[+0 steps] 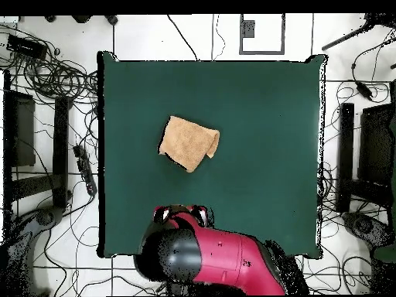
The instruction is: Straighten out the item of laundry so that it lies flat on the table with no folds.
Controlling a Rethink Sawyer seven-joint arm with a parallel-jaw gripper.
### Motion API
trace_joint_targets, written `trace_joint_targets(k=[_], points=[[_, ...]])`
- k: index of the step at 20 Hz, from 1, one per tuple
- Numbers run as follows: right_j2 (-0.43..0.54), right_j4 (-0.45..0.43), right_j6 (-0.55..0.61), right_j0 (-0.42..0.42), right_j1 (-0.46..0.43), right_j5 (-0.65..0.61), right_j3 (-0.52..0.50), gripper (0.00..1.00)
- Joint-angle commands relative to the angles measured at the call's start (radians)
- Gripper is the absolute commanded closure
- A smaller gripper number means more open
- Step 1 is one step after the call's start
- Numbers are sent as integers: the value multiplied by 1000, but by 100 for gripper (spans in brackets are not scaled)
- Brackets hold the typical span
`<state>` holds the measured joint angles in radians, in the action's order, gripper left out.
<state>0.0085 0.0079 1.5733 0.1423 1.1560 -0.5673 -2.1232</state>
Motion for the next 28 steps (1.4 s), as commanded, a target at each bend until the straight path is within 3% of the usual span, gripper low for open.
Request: trace_joint_targets(k=[1, 24, 28], points=[[103, -2, 77, -9, -116, -27, 43, 0], [47, -108, 110, -31, -396, 109, 325, 0], [23, -148, 113, -55, -409, 183, 368, 0]])
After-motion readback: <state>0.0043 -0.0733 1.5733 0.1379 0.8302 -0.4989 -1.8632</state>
